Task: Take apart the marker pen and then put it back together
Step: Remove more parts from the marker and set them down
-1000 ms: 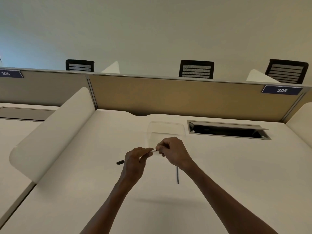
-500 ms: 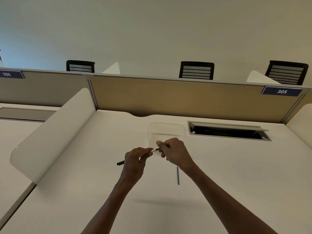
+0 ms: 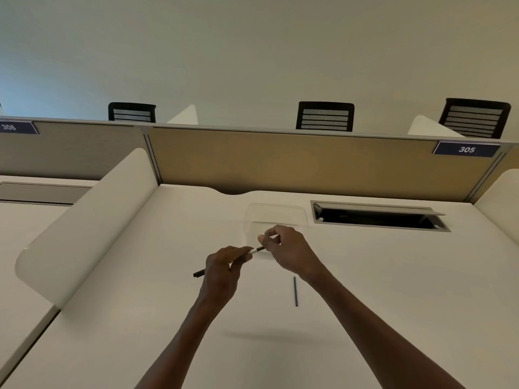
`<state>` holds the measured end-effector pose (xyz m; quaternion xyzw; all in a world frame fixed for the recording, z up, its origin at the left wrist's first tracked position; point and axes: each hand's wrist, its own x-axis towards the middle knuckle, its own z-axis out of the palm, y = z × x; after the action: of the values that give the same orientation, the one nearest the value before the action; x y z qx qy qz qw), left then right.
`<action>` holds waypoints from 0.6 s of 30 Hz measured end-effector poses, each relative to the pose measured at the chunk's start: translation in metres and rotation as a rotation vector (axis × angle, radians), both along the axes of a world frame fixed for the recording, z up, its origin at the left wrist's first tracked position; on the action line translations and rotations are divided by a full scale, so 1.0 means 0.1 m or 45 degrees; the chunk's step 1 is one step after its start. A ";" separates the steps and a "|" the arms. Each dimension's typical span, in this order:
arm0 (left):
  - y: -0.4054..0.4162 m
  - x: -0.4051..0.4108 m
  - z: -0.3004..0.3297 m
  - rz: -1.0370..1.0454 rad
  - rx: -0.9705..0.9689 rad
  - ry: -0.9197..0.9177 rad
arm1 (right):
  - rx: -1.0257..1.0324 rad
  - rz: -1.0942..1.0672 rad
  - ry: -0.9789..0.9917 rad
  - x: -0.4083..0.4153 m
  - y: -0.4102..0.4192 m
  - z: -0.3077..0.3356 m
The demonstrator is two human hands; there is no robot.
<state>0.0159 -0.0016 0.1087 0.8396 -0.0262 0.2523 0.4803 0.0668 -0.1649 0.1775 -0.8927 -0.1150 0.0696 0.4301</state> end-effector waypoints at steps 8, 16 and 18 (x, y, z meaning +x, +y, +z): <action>0.02 -0.03 -0.01 -0.013 0.035 0.019 | -0.047 0.073 -0.038 0.01 -0.03 0.00; 0.02 -0.01 -0.03 -0.008 0.037 0.029 | -0.077 0.085 -0.136 0.02 -0.06 0.02; 0.02 -0.01 -0.03 -0.010 0.028 0.030 | -0.130 0.111 -0.186 0.04 -0.06 0.02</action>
<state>0.0154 0.0008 0.1057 0.8476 -0.0267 0.2403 0.4723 0.0709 -0.1706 0.1792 -0.9102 -0.1813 0.0288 0.3712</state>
